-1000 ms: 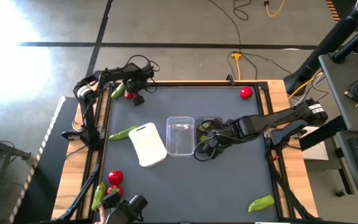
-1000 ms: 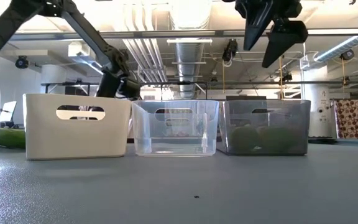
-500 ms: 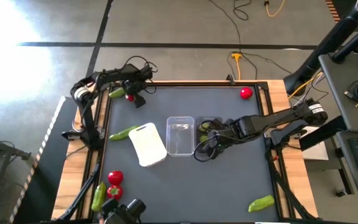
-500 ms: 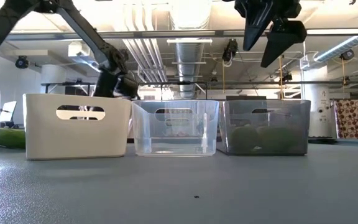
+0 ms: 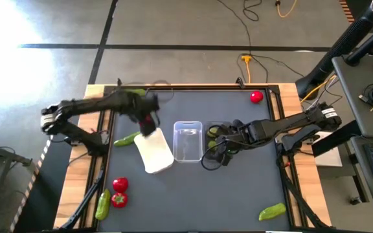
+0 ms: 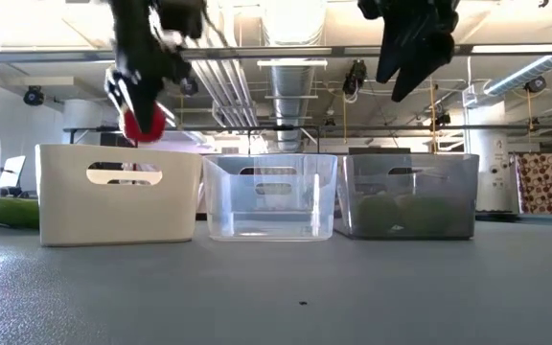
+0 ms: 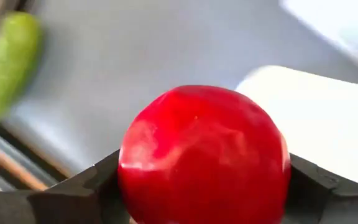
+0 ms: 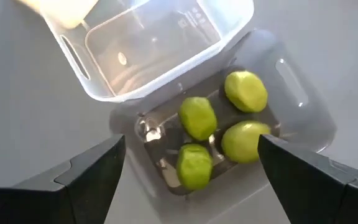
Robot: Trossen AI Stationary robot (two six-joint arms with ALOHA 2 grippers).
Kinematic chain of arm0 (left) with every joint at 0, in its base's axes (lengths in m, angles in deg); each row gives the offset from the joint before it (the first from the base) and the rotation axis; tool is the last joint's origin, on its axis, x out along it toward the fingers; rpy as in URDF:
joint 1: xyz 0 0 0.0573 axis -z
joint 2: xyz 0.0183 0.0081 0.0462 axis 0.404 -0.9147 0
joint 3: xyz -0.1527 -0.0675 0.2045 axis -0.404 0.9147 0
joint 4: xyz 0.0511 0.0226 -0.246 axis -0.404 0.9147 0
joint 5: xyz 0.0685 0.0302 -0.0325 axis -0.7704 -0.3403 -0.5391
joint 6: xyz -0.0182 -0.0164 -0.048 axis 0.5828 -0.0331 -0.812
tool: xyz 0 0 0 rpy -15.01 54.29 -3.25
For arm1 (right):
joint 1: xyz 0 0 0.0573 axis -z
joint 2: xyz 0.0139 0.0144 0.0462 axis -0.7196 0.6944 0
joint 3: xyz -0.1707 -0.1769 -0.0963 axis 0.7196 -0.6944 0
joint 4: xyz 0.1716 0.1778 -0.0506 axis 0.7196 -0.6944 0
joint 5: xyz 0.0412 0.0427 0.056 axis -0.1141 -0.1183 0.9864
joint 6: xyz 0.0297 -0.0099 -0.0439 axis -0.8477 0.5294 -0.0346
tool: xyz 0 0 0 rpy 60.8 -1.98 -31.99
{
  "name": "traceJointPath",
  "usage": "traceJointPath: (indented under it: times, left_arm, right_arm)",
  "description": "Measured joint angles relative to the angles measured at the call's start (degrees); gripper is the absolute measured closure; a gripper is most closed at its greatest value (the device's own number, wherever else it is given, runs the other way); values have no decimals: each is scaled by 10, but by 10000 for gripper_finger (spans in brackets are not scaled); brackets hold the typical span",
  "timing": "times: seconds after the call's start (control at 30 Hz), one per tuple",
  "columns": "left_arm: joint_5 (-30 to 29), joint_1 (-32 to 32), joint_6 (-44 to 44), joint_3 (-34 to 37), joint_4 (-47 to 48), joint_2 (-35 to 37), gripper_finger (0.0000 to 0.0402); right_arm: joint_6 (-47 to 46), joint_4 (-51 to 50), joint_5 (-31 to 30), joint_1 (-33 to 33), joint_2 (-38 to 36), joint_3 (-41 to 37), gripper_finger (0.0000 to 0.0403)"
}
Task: Sort produce into baskets
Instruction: Put the red tomato into the white bin
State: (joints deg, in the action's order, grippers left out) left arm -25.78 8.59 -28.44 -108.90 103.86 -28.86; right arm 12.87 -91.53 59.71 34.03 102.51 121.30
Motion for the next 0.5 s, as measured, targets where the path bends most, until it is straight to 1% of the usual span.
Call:
traceJointPath:
  times: [0.13,0.3,0.4,0.5]
  left_arm:
    - [18,143,-147,14,2,28,130]
    - [18,288,-323,18,-1,10,129]
    - [22,336,-393,12,-1,-16,128]
    - [34,356,-405,-12,-3,-46,128]
  right_arm:
    - [58,0,-1,0,0,0,46]
    - [137,1,-1,3,0,0,46]
    - [176,4,-1,9,0,0,46]
    - [188,4,-1,12,0,0,46]
